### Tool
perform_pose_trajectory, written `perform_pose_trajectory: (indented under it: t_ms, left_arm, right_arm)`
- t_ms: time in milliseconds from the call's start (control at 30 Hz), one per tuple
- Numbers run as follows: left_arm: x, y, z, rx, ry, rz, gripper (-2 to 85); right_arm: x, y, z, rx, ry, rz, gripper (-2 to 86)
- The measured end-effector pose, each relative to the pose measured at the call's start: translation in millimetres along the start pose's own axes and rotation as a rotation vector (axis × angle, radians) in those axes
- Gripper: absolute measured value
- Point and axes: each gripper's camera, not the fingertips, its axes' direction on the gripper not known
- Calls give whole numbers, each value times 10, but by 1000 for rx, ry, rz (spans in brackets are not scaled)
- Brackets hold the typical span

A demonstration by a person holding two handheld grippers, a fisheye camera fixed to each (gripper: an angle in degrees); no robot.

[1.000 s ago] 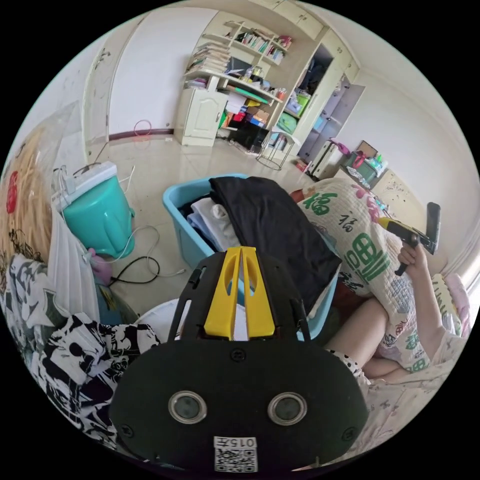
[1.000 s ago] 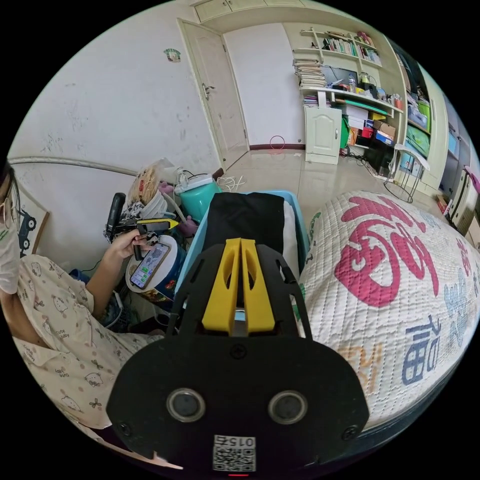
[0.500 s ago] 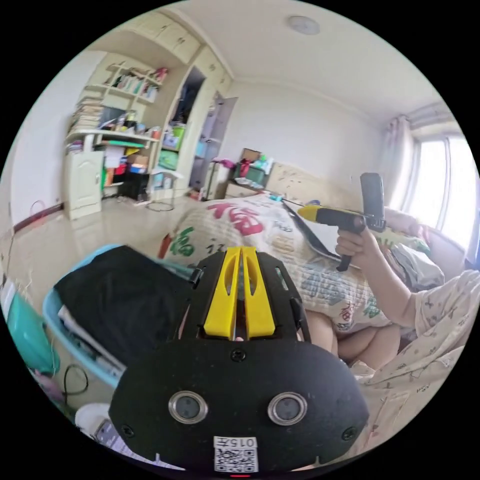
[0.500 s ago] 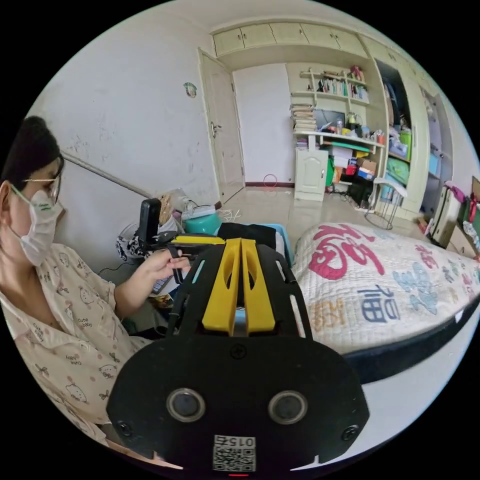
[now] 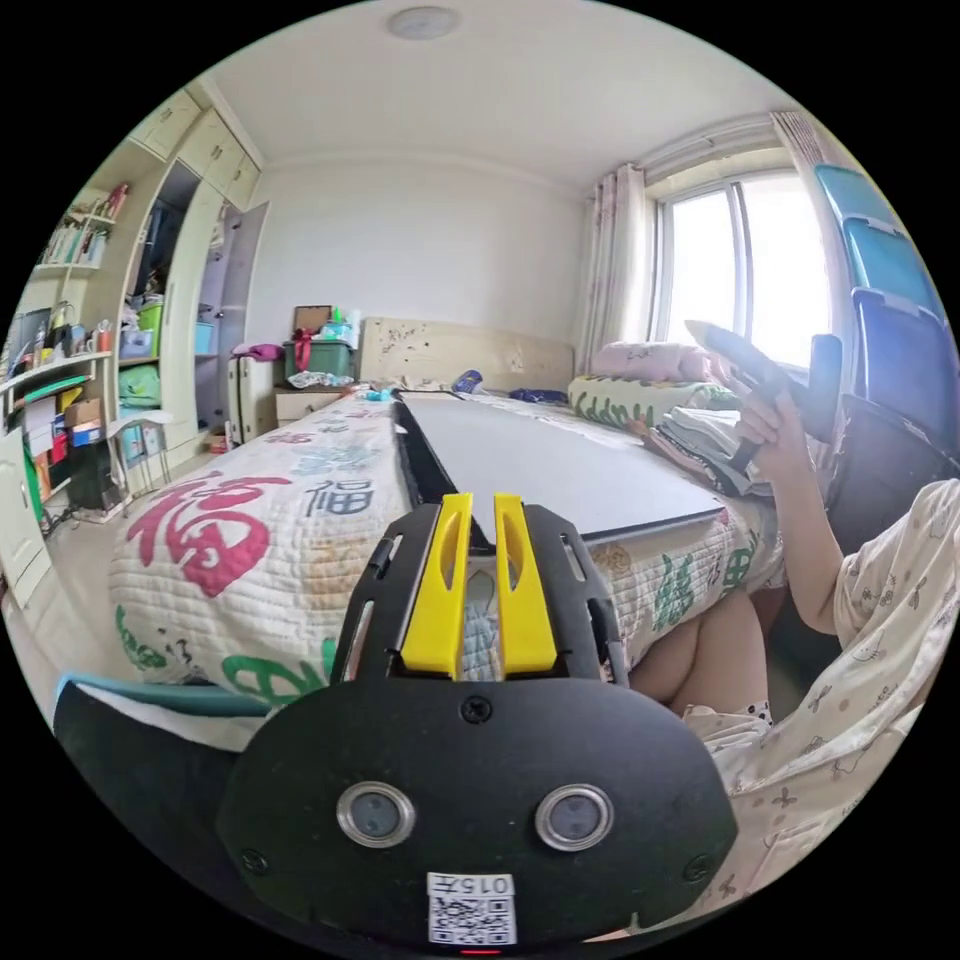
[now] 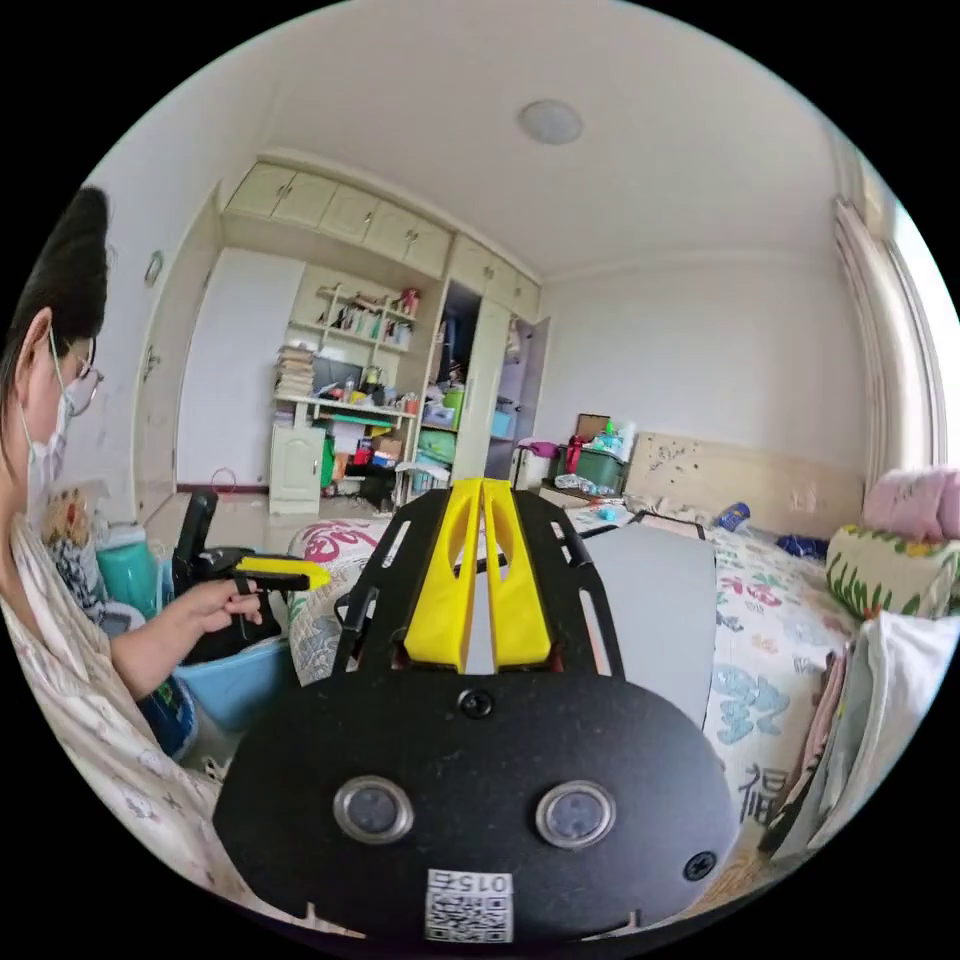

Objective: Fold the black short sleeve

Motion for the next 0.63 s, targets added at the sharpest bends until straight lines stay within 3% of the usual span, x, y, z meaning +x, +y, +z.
perform_pose_trajectory:
  t_ms: [133,333,467,633]
  left_arm:
    - [-110,-566,867,-28,141,61,52]
    - [-29,-1595,1948,6,298,158,77]
    - [270,-2158,2558,55,400,239,79]
    - [557,-2640,3429,50,491,272,78]
  right_arm:
    - [-496,-312,-292,89,278,14,-5]
    - [-1105,-923,-679,114,447,-70,-5]
    - [-1063,-1583,-858,31,646,-93,-6]
    - [-372,-2679,-602,-213,707,-58,36]
